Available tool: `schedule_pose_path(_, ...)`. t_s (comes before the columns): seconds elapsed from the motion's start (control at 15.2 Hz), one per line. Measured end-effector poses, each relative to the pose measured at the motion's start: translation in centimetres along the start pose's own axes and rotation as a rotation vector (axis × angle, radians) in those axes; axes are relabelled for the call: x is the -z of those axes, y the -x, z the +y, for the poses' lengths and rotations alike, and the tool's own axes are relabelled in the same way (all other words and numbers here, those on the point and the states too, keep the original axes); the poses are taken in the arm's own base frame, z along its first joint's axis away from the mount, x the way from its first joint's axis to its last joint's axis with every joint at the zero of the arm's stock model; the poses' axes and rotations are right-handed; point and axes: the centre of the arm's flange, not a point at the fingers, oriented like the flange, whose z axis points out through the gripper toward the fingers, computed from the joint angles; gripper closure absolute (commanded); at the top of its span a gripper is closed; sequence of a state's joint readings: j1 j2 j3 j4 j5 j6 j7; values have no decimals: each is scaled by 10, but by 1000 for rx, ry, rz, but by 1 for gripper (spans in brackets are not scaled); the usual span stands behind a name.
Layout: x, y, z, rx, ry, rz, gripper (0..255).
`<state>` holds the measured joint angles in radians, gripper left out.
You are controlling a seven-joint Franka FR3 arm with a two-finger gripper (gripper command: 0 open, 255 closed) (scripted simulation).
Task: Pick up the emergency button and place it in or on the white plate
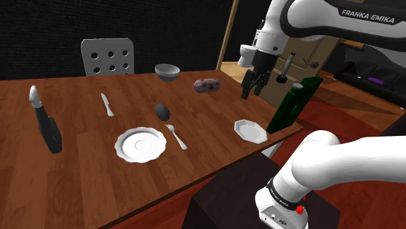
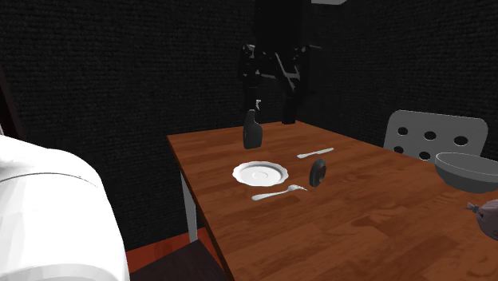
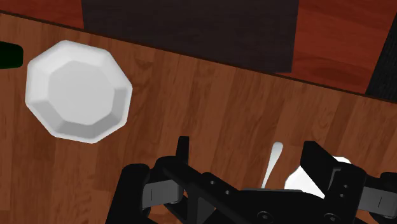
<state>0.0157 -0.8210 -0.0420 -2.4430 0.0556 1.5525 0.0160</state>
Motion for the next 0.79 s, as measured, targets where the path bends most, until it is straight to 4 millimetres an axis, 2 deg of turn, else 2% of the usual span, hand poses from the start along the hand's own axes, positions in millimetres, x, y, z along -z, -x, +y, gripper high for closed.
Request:
schedule_pose_path(0.2, -8, -12, -3, 7, 4, 4, 0)
schedule_pose_path(0.53, -35, -61, -19, 37, 20, 26, 0)
schedule_pose_path(0.79, -65, -104, -33, 61, 32, 44, 0)
